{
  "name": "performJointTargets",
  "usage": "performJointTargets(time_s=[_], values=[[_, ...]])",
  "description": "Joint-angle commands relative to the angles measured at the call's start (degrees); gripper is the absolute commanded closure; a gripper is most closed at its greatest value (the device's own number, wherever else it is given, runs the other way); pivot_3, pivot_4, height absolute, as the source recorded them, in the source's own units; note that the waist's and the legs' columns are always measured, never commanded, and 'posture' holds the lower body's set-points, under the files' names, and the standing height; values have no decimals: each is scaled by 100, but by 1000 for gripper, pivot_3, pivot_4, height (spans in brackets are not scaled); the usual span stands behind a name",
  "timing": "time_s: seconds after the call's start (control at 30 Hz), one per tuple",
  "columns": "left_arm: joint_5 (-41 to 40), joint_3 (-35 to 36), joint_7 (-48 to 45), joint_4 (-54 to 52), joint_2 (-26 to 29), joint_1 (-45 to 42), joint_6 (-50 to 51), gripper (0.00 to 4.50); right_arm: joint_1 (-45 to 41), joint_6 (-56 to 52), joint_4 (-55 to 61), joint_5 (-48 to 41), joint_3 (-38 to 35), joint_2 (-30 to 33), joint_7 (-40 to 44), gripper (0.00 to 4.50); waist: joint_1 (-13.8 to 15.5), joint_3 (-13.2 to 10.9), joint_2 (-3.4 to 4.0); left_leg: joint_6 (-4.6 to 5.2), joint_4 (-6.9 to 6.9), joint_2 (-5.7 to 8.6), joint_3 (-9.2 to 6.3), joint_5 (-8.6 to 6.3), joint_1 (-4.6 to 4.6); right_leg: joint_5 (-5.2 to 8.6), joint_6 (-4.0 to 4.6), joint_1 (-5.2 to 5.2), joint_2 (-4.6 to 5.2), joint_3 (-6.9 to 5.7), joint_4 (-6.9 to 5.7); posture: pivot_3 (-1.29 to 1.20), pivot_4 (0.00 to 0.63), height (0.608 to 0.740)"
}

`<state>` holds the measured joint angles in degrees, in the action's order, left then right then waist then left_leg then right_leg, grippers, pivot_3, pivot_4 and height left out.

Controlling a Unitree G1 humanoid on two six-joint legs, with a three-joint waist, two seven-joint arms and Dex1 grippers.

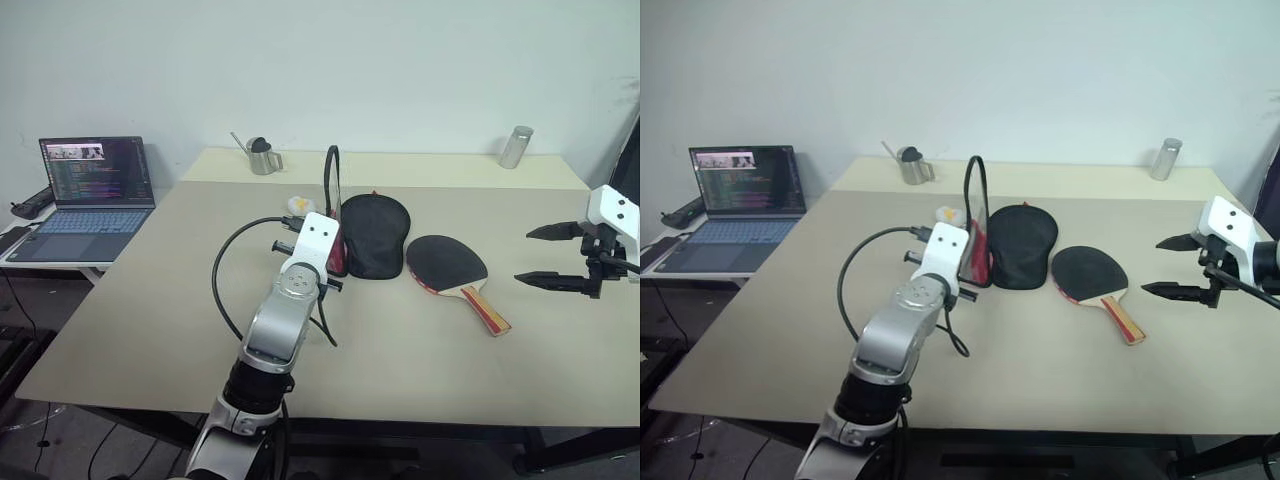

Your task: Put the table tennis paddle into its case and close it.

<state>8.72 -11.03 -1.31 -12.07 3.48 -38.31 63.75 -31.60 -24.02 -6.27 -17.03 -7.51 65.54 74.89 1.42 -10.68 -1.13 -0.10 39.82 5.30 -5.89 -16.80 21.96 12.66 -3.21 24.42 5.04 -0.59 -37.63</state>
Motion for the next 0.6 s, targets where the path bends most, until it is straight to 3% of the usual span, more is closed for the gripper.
performJointTargets(time_s=[0.03, 0.47, 0.6], values=[[51, -56, 58, -309, -84, 75, 153, 4477, -81, 39, 159, -64, -103, 108, 16, 0, 0, 0, 0, 0, 0, 0, -1, 0, 0, 0, 0, -1, 0, 0, 0, 0, 150, 740], [142, 520, 475, 327, -225, -127, 362, 4477, -318, 119, 9, 8, 127, -69, -33, 0, -6, 0, 0, 0, 0, 0, -10, 0, -1, 1, -1, -6, 0, -3, 6, 0, 150, 740], [-24, 834, 410, 370, -293, -123, 276, 3467, -448, 184, -122, 59, 215, -125, -25, 0, -5, 0, 0, -1, -1, 1, -12, 0, 0, 0, -1, -7, 0, -5, 11, 0, 150, 740]])
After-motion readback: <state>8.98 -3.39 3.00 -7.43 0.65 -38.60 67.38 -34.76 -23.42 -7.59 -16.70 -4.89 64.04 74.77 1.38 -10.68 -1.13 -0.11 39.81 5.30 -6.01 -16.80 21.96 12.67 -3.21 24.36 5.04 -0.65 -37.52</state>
